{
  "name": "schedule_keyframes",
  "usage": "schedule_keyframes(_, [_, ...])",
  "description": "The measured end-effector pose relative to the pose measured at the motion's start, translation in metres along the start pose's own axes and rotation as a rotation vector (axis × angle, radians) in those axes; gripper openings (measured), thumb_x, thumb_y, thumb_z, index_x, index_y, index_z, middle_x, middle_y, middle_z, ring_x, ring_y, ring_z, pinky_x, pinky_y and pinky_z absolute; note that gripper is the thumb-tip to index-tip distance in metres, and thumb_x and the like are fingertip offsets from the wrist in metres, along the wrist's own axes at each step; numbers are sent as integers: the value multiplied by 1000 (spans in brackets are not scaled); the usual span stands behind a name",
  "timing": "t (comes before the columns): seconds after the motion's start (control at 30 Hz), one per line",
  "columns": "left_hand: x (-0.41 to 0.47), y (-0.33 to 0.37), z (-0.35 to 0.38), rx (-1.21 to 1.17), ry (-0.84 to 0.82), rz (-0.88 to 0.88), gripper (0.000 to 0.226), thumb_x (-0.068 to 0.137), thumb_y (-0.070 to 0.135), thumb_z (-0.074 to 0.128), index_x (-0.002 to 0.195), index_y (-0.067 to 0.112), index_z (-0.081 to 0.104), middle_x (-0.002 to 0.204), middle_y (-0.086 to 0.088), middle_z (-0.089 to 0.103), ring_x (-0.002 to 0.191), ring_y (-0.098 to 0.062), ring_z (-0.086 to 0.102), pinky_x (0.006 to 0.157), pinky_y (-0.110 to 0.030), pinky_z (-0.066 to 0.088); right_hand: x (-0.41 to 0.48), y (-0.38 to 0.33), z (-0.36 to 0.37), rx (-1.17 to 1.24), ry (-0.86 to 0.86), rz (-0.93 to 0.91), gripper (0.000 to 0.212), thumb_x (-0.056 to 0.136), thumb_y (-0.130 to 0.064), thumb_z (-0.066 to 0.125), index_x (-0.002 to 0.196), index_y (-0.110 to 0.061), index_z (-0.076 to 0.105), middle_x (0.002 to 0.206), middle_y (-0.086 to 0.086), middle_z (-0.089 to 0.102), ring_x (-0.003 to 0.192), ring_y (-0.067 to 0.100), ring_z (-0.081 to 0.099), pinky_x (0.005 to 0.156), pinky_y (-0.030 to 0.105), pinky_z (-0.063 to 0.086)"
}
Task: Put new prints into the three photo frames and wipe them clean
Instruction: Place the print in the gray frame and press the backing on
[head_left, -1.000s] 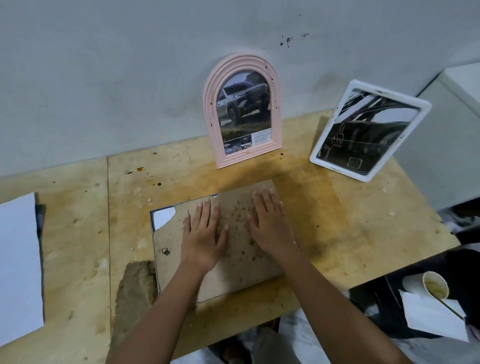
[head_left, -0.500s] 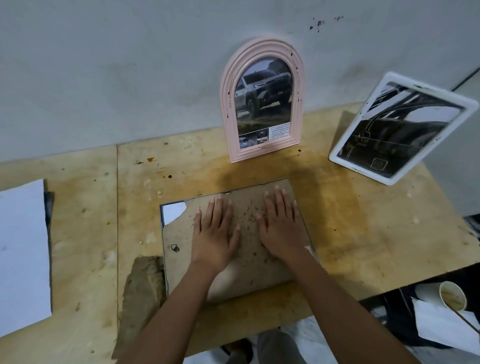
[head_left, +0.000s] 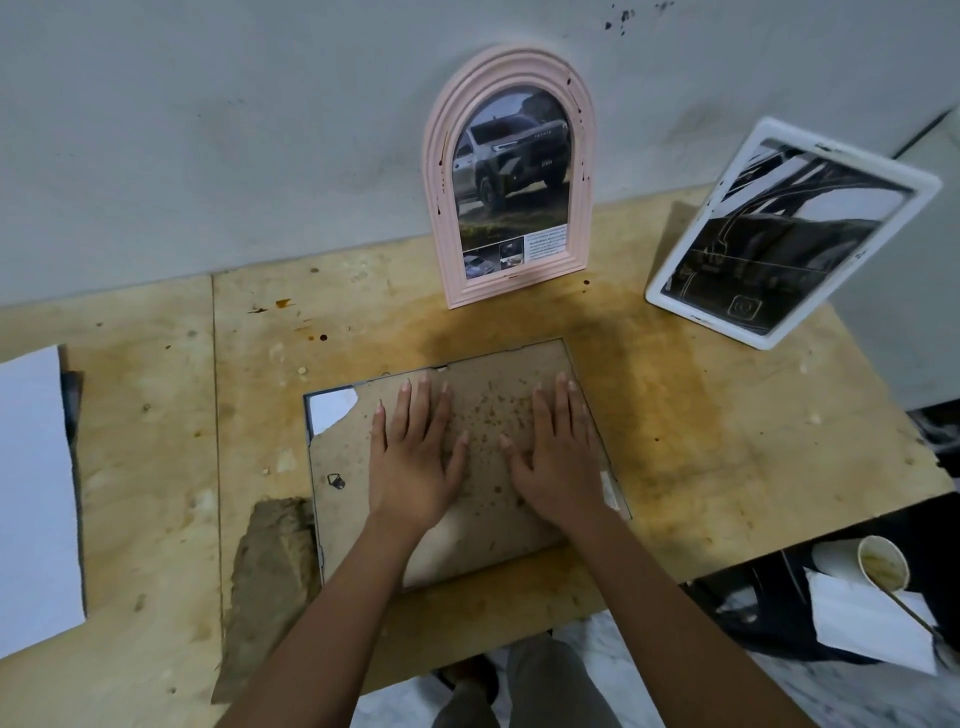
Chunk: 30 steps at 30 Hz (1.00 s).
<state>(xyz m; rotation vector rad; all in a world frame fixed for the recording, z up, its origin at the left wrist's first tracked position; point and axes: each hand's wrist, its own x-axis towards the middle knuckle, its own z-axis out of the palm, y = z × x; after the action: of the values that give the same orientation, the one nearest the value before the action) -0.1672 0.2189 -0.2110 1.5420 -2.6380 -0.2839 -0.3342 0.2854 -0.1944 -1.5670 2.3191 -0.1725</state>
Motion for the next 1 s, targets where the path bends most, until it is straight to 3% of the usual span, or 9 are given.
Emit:
schedule_keyframes(0.1, [-1, -1, -1, -18, 5, 17, 62, 95, 50, 18, 150, 21, 14, 158, -4, 9, 145, -21, 2, 115, -44, 3, 1, 0, -1, -11, -2, -1, 87, 78, -67, 10, 150, -19, -2, 156, 7, -17, 143, 21, -17, 113, 34, -6])
schedule_keyframes(0.33, [-1, -1, -5, -32, -61, 14, 63, 95, 52, 14, 150, 24, 4, 158, -2, 3, 145, -19, -4, 116, -42, -3, 1, -1, 1, -55, -65, 9, 85, 80, -67, 3, 148, -18, -14, 150, 6, -32, 138, 19, -29, 111, 35, -13])
schedule_keyframes(0.43, [-1, 0, -15, -88, -68, -7, 67, 92, 54, 13, 150, 20, 9, 158, -3, 3, 146, -19, -1, 116, -38, -4, 2, 1, -13, 37, -105, 5, 78, 92, -59, 28, 150, -18, -4, 155, 6, -22, 142, 19, -22, 114, 34, -7])
schedule_keyframes(0.57, [-9, -12, -44, -204, 83, -287, 63, 92, 39, 40, 147, 12, 24, 156, -11, 15, 144, -27, 9, 116, -41, 10, -2, 2, -35, 230, 48, 71, 67, 93, -32, 50, 149, -16, 16, 157, 5, 5, 144, 22, 3, 115, 36, 11])
schedule_keyframes(0.67, [-14, -27, -63, -370, 124, -568, 68, 89, 28, 53, 146, 7, 23, 152, -16, 20, 140, -31, 18, 111, -43, 24, -3, 4, -42, 350, 108, 266, 68, 90, -24, 54, 148, -15, 19, 153, 9, 18, 140, 27, 17, 112, 40, 23])
schedule_keyframes(0.77, [-13, -35, -69, -575, 124, -715, 63, 87, 20, 54, 142, 5, 30, 139, -16, 37, 128, -34, 34, 100, -44, 35, 3, 0, -46, 459, 59, 361, 71, 90, -22, 56, 148, -14, 16, 150, 9, 24, 137, 27, 23, 110, 43, 27])
schedule_keyframes(0.83, [-10, -39, -68, -693, 95, -751, 50, 84, 17, 55, 131, 4, 44, 127, -16, 47, 117, -35, 44, 90, -44, 42, 9, -5, -48, 478, 31, 403, 72, 89, -19, 56, 149, -14, 15, 150, 10, 24, 138, 29, 22, 110, 45, 27])
schedule_keyframes(0.93, [-3, -43, -77, -881, 147, -818, 8, 84, 11, 54, 92, 13, 55, 105, -18, 58, 88, -30, 56, 70, -36, 44, 14, -9, -58, 552, 52, 528, 67, 91, -15, 52, 149, -12, 18, 152, 13, 21, 140, 32, 17, 111, 46, 24])
schedule_keyframes(1.0, [4, -43, -90, -959, 218, -848, 16, 87, 12, 52, 76, 23, 53, 105, -16, 59, 86, -28, 55, 73, -34, 43, 14, -11, -71, 560, 136, 559, 55, 94, -19, 46, 145, -11, 27, 147, 14, 27, 136, 34, 22, 108, 46, 28])
